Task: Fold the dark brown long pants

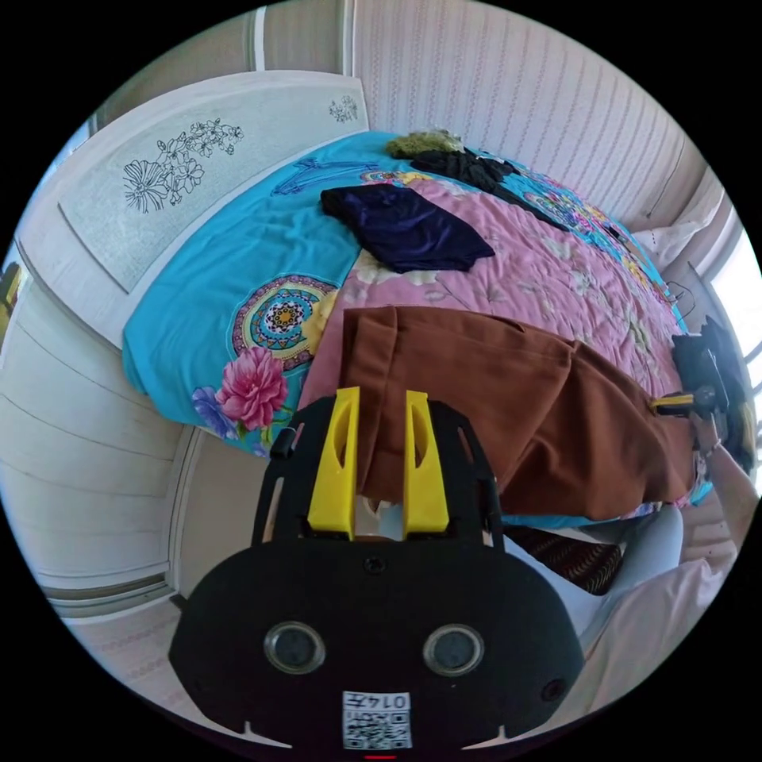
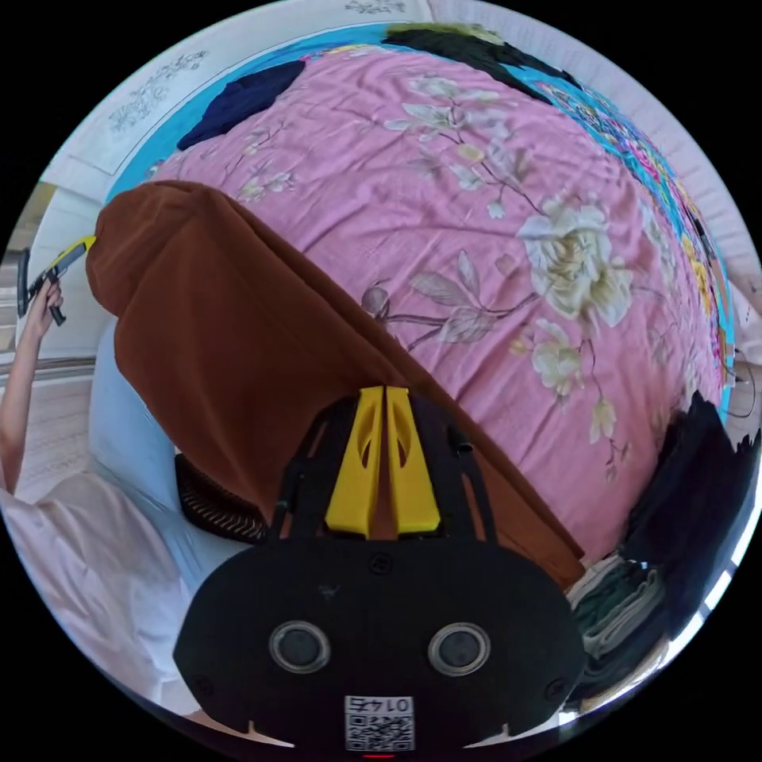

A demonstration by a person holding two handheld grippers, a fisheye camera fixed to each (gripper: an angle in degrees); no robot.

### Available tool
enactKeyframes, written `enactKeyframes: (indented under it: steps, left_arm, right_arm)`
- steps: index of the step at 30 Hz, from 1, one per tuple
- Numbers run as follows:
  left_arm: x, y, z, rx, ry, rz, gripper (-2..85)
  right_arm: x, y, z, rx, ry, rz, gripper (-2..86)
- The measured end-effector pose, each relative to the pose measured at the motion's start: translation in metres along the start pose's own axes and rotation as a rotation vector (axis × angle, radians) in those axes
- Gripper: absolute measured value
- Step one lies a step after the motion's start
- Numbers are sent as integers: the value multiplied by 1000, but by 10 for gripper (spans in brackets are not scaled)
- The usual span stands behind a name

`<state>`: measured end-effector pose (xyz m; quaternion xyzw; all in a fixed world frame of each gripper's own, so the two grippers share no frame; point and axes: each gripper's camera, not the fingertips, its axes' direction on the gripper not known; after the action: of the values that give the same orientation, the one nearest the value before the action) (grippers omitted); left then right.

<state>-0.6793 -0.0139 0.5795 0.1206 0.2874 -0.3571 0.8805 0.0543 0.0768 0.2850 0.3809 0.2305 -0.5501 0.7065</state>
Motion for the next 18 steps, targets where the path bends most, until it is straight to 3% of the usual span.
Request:
enactKeyframes:
  steps: [7,12,18]
  left_arm:
    - [-22,-23,26,-11,-1,-3,114]
    - [-31,-32,71,-137,29,-43,106]
    - [-35,-34,56,-21,18,-4,28]
  right_arm:
    - [0,-52,24,4,-25,66,0]
    - [-22,-83,77,-42,6,107,1]
    - [-29,-113,86,-42,-21,136,-2]
